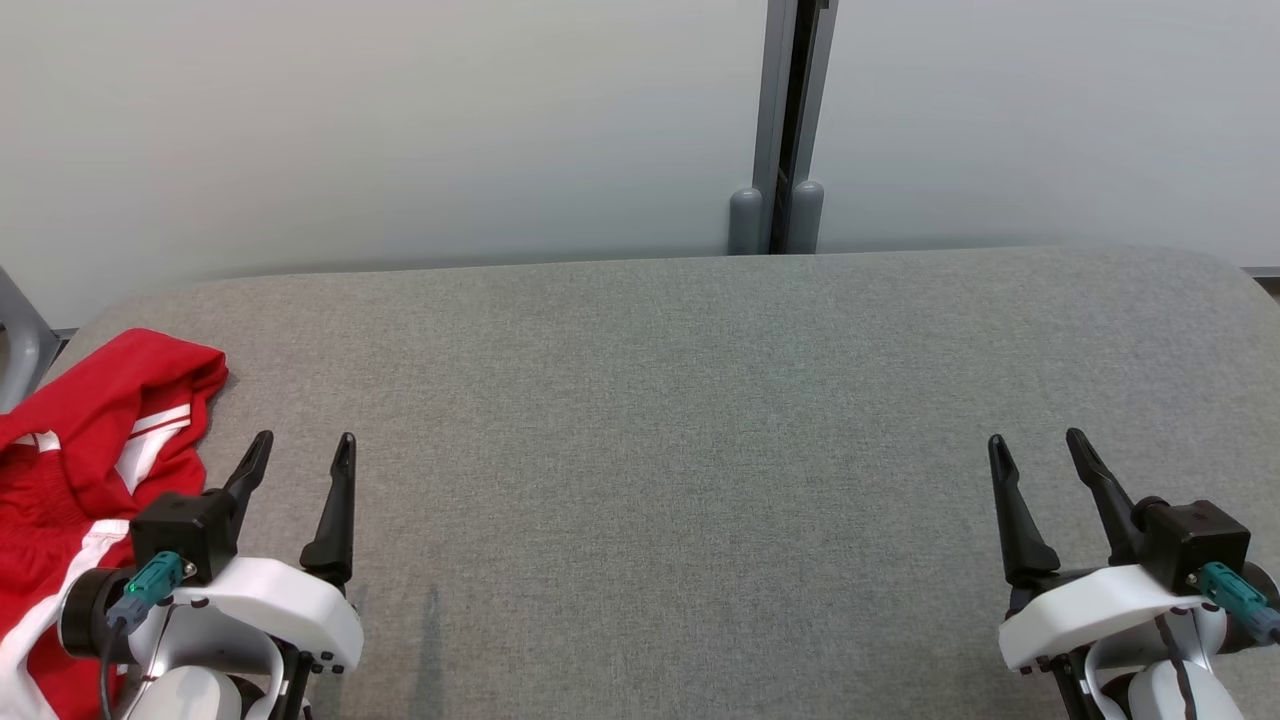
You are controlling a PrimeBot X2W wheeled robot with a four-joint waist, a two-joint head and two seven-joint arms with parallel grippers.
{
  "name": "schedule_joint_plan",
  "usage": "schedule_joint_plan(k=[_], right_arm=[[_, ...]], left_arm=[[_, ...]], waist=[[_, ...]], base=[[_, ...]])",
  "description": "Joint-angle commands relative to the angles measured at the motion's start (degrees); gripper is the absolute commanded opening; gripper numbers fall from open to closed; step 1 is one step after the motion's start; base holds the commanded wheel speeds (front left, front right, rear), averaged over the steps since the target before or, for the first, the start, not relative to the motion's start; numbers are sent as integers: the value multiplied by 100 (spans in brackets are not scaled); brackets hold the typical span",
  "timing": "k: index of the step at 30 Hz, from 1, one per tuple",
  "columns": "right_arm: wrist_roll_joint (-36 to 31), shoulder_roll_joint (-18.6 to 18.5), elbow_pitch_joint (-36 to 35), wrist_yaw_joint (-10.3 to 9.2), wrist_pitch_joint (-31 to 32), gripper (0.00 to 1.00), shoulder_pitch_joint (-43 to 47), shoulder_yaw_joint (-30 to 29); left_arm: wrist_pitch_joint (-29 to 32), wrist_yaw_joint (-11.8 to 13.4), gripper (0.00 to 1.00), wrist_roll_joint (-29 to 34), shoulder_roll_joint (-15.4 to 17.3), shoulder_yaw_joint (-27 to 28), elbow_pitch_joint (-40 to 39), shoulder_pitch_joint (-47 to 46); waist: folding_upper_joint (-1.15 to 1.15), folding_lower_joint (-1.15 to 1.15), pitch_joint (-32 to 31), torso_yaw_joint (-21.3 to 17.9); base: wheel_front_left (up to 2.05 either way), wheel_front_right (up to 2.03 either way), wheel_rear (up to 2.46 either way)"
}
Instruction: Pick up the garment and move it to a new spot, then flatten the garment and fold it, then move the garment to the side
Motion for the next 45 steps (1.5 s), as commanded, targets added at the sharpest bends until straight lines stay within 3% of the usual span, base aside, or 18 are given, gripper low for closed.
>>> schedule_joint_plan(k=[1, 19, 36, 45], right_arm=[[33, -29, -1, 10, -17, 100, 61, -19], [20, -27, 22, 10, -17, 100, 19, -95], [26, -28, -45, 10, 30, 100, -138, 146], [83, -29, -17, 10, -5, 100, -256, 303]], left_arm=[[-2, -16, 100, -13, 38, 29, -22, 8], [-13, -13, 100, -216, -2, -6, 9, -59], [-187, 123, 100, -284, 14, 71, 82, -133], [-321, 347, 100, -366, -6, 241, 53, -90]], waist=[[0, 0, -1, -1], [0, 0, 4, 107], [0, 0, 62, 1308], [0, 0, 110, 1993]], base=[[0, 0, 0], [0, 0, 0], [0, 0, 0], [0, 0, 0]])
